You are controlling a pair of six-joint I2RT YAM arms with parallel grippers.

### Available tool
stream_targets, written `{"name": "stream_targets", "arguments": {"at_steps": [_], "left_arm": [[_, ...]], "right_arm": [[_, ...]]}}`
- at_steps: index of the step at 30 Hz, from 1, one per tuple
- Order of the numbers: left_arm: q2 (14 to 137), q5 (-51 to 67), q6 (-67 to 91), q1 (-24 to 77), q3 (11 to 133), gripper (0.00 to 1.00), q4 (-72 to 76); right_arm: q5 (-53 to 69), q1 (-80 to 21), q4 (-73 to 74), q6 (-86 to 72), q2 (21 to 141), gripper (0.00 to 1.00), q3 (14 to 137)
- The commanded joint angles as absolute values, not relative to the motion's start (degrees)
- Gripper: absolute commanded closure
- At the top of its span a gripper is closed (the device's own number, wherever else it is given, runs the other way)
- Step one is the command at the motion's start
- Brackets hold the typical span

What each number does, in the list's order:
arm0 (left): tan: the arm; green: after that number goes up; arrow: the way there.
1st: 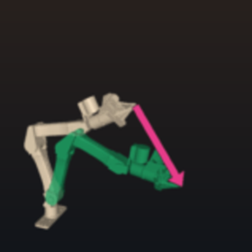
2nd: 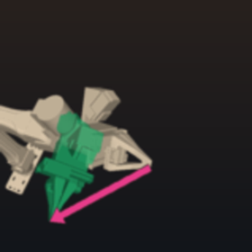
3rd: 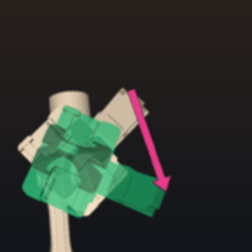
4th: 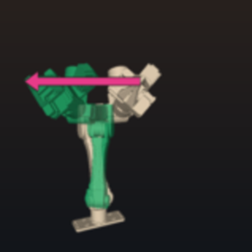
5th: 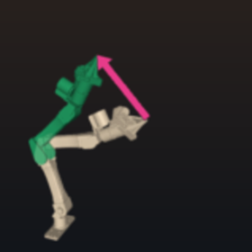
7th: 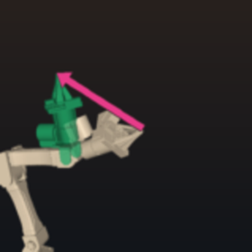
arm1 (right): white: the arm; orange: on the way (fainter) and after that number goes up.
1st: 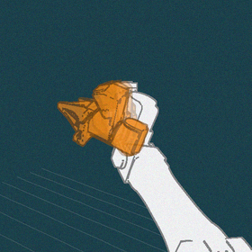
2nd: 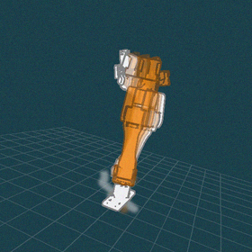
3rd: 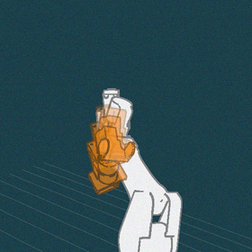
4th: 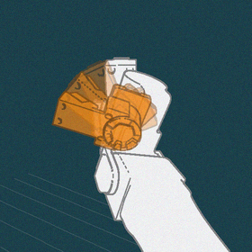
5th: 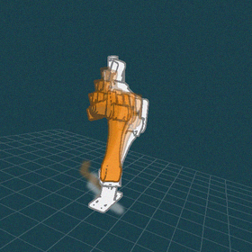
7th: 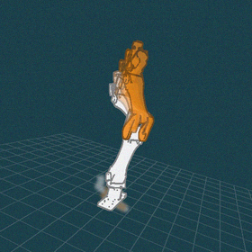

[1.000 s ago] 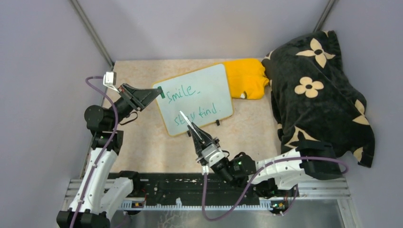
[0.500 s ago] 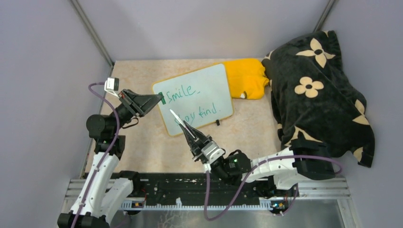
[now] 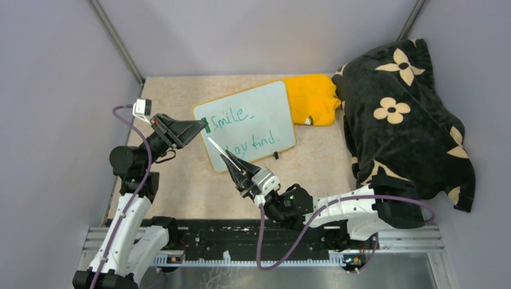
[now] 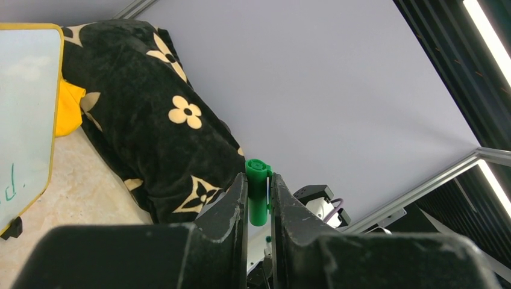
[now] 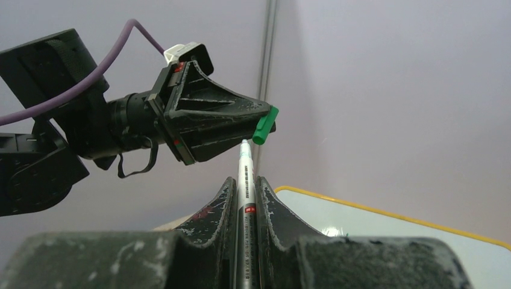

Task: Write a sentence on the whiteboard
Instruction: Close the whiteboard marker at the center of the board.

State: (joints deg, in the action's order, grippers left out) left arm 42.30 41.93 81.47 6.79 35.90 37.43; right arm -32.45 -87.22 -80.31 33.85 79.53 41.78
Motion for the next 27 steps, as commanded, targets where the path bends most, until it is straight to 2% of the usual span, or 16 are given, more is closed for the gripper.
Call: {"name": "stream_targets", "arguments": {"at_steps": [1, 27], "left_arm": [[41.19, 41.75, 82.0, 7.29, 36.81, 1.0, 40.21], [40.69, 42.1, 81.75, 7.73, 36.96, 1.0, 40.08]], "right_arm": [[-32.34, -86.35, -79.67, 30.89, 78.47, 1.0, 44.45], [-35.23, -85.98, -81.79, 31.99, 78.2, 1.0, 44.74]]}}
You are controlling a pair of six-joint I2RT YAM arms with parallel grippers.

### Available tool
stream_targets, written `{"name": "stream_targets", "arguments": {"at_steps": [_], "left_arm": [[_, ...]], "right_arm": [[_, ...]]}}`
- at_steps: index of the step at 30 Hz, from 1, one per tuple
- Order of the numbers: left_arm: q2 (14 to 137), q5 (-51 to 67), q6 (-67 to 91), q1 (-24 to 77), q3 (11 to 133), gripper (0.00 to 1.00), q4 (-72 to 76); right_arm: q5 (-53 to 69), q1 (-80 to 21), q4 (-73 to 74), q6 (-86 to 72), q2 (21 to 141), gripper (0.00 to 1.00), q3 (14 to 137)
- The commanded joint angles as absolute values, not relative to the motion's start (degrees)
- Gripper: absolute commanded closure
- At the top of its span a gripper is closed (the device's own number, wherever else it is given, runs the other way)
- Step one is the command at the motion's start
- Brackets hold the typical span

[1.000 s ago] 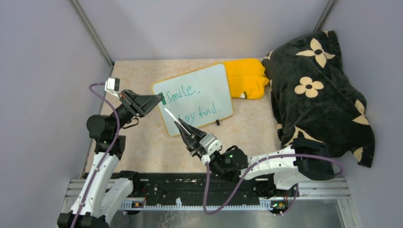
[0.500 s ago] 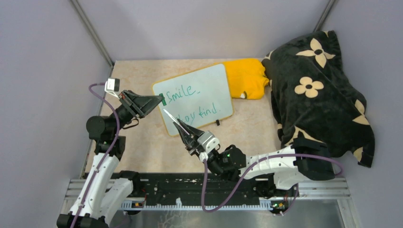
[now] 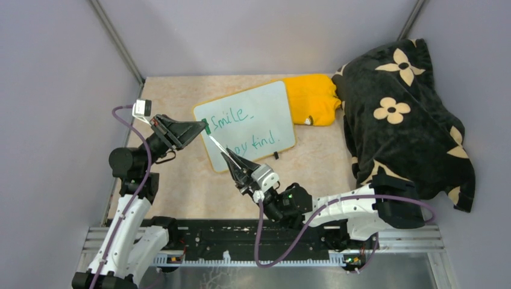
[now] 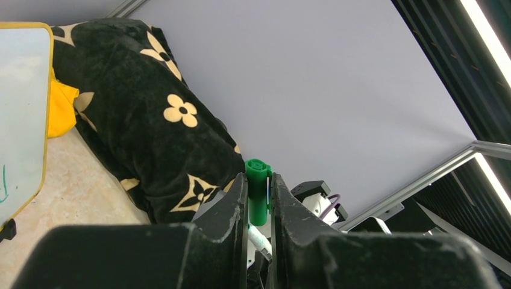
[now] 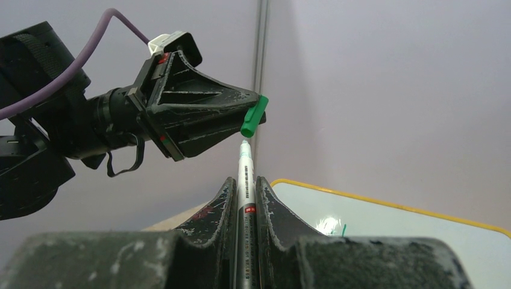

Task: Write a sentence on the whiteboard
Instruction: Close the whiteboard marker at the center of the board.

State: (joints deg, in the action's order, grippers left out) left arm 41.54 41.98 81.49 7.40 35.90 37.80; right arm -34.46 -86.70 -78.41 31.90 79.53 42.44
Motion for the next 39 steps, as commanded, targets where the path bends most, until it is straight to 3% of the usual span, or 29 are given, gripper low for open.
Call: {"name": "stream_targets", "arguments": {"at_steps": [1, 39], "left_arm": [[40.69, 42.24, 81.67, 7.73, 37.0, 1.0, 40.08], [40.28, 40.95, 78.9, 8.09, 37.29, 1.0, 36.8]], "right_arm": [[-35.23, -85.96, -81.9, 32.0, 78.16, 1.0, 44.74], [-33.79, -85.96, -80.55, 30.1, 77.75, 1.0, 45.53]]}}
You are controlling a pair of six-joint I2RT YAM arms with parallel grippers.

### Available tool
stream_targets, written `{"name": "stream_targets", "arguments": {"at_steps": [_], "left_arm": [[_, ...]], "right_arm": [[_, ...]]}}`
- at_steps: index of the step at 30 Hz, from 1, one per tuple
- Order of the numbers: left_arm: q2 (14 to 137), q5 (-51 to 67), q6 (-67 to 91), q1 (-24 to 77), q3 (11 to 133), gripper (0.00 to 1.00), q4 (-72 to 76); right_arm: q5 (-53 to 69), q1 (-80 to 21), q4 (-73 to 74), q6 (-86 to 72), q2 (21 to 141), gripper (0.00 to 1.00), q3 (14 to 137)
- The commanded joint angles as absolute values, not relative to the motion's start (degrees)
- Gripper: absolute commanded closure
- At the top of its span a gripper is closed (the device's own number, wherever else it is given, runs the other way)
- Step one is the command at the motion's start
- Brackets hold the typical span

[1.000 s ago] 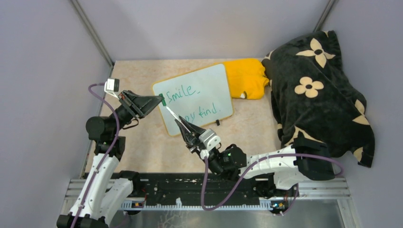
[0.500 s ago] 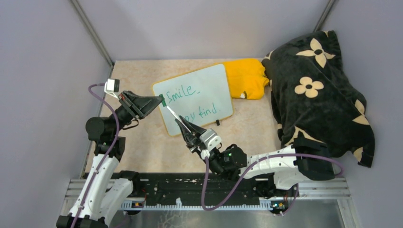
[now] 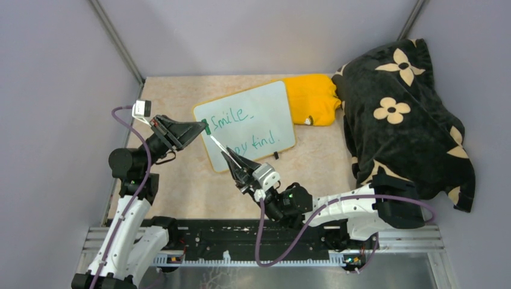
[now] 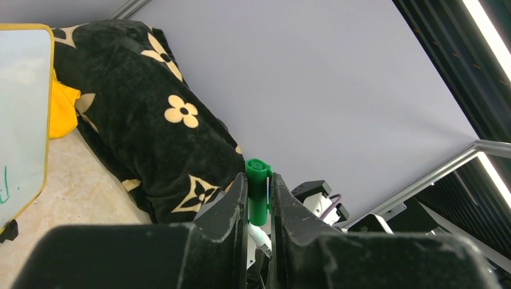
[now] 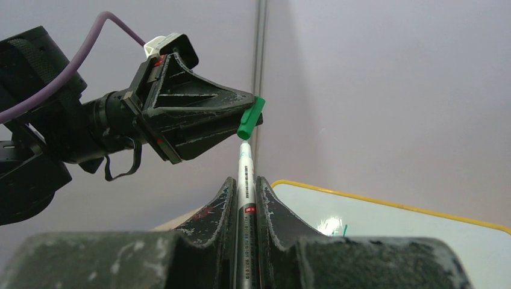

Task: Write a sentence on the whiteboard
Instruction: Close the whiteboard marker at the center of the board.

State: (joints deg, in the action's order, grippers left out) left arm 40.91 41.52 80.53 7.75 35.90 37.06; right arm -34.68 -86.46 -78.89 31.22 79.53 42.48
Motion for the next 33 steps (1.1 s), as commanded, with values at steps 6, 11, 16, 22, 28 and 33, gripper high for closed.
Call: {"name": "stream_targets", "arguments": {"at_steps": [6, 11, 16, 22, 28, 33], "left_arm": [[39.97, 40.17, 78.4, 8.02, 36.71, 1.0, 36.09], [39.91, 40.11, 78.13, 8.08, 36.84, 1.0, 35.78], [39.68, 40.14, 78.11, 8.09, 36.5, 1.0, 35.86], [39.11, 40.71, 78.22, 8.08, 36.69, 1.0, 35.86], [38.89, 41.31, 78.31, 8.09, 36.49, 1.0, 35.86], [38.68, 41.23, 78.81, 8.34, 36.3, 1.0, 35.99]], "right_arm": [[-33.61, -85.96, -80.44, 29.73, 77.37, 1.0, 45.27], [-33.9, -85.99, -80.47, 29.67, 76.99, 1.0, 45.0], [-34.38, -86.02, -80.63, 29.79, 77.4, 1.0, 45.16], [-34.91, -85.96, -80.74, 29.86, 78.1, 1.0, 45.57], [-34.74, -85.97, -81.37, 29.89, 78.91, 1.0, 46.44], [-34.47, -85.96, -82.02, 30.24, 80.05, 1.0, 47.64]]}}
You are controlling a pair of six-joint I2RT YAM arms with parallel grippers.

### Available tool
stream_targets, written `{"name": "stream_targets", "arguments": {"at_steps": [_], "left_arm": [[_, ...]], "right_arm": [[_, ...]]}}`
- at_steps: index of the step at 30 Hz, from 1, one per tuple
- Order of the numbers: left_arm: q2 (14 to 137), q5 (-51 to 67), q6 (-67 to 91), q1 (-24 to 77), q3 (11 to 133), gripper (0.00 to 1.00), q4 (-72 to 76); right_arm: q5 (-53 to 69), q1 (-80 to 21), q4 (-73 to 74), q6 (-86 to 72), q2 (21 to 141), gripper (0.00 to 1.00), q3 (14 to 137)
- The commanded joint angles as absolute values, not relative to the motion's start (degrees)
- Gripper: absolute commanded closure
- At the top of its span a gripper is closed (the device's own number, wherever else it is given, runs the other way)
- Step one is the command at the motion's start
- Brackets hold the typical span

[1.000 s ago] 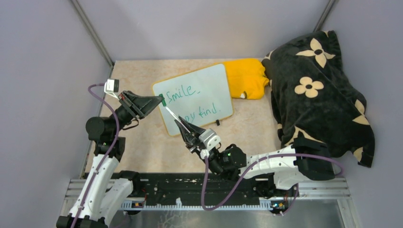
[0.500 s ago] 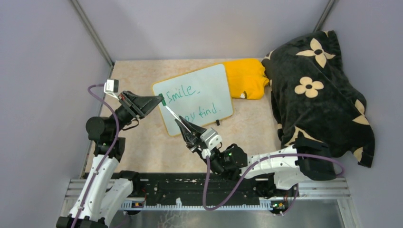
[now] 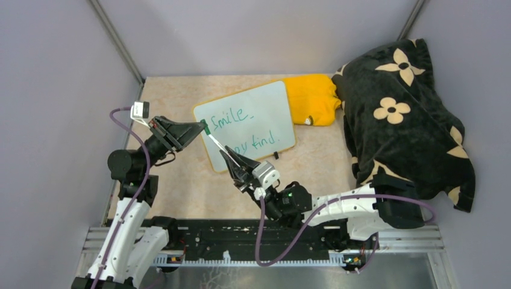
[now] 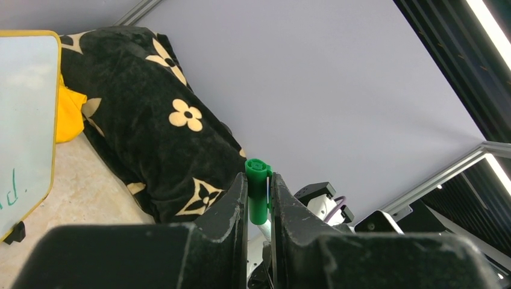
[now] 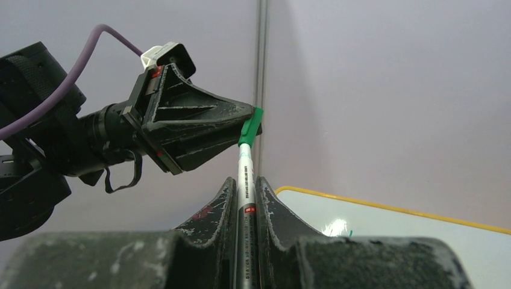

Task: Write a sentence on the whiteboard
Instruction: Close the whiteboard marker at the center of the board.

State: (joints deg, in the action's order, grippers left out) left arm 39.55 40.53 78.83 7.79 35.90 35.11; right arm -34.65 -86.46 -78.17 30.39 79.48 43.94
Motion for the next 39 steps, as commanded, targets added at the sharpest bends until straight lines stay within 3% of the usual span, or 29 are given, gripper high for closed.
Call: {"name": "stream_targets", "arguments": {"at_steps": [1, 20, 39], "left_arm": [[38.72, 41.22, 79.09, 8.39, 36.25, 1.0, 36.14], [40.01, 35.55, 89.75, 9.67, 34.64, 1.0, 45.31], [40.33, 36.62, 88.16, 11.02, 36.26, 1.0, 42.11]], "right_arm": [[-34.33, -85.89, -82.15, 30.36, 80.29, 1.0, 47.94], [-31.35, -83.48, -98.45, 32.76, 89.98, 1.0, 54.08], [-29.22, -81.2, -96.35, 30.57, 93.33, 1.0, 59.89]]}}
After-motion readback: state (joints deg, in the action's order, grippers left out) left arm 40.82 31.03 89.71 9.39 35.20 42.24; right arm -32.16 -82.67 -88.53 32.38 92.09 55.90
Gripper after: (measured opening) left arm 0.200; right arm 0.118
